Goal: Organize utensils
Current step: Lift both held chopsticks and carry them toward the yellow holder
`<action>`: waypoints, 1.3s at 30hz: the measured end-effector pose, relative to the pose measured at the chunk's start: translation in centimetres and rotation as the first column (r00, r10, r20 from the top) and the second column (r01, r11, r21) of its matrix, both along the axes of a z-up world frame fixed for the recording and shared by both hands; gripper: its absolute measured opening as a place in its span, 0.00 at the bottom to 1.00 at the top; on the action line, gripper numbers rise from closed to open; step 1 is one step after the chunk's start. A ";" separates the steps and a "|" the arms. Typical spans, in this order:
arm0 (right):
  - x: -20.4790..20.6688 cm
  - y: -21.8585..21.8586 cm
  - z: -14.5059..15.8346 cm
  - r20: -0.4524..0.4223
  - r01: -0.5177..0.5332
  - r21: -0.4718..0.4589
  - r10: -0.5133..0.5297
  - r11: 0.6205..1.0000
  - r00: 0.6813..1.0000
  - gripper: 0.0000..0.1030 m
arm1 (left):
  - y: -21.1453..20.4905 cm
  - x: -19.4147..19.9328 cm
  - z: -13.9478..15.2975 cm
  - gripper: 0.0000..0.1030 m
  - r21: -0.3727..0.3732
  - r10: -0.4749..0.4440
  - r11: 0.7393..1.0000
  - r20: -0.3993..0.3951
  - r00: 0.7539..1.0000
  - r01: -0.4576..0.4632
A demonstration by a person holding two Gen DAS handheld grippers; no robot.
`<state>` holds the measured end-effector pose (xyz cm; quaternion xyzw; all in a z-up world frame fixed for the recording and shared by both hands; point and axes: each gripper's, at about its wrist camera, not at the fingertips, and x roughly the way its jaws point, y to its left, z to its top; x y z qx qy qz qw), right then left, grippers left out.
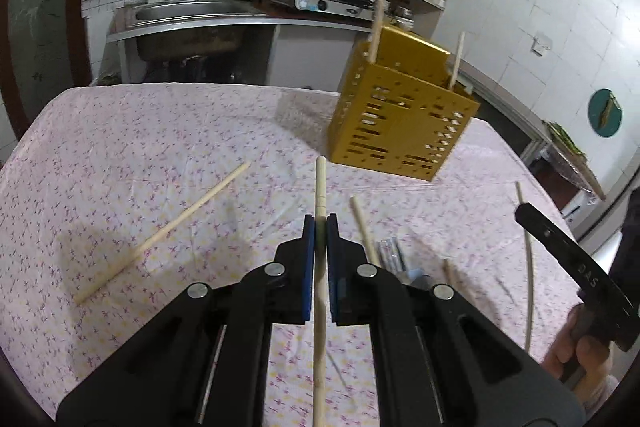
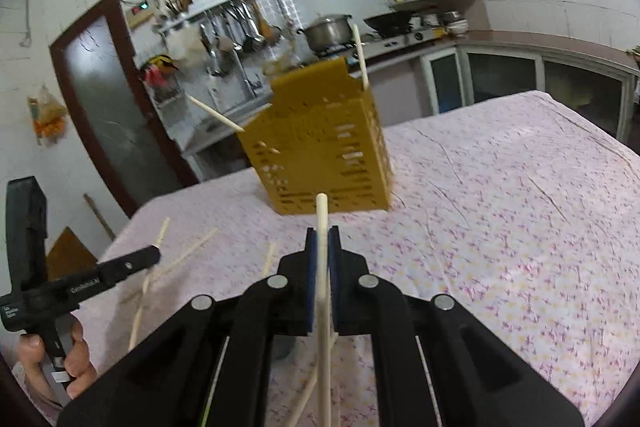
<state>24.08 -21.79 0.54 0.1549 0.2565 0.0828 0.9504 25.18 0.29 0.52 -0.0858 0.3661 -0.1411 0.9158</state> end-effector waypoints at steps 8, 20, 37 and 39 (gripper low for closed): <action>-0.3 -0.5 2.3 0.065 -0.053 0.027 0.051 0.998 0.997 0.06 | -0.8 -0.5 3.0 0.04 -0.039 -0.021 0.999 0.085 0.996 0.025; -1.1 -2.1 6.1 0.325 -0.107 0.086 0.073 0.991 0.943 0.06 | -2.6 -0.8 7.6 0.04 -0.127 -0.051 0.988 0.289 0.956 0.091; 3.0 -2.3 11.5 0.542 -0.058 0.049 0.022 0.997 0.840 0.06 | -6.6 2.1 13.6 0.04 -0.112 -0.080 0.979 0.558 0.826 0.171; 3.4 -2.1 12.1 0.570 -0.034 0.043 0.003 0.998 0.822 0.06 | -7.3 2.5 14.1 0.04 -0.100 -0.076 0.981 0.586 0.806 0.166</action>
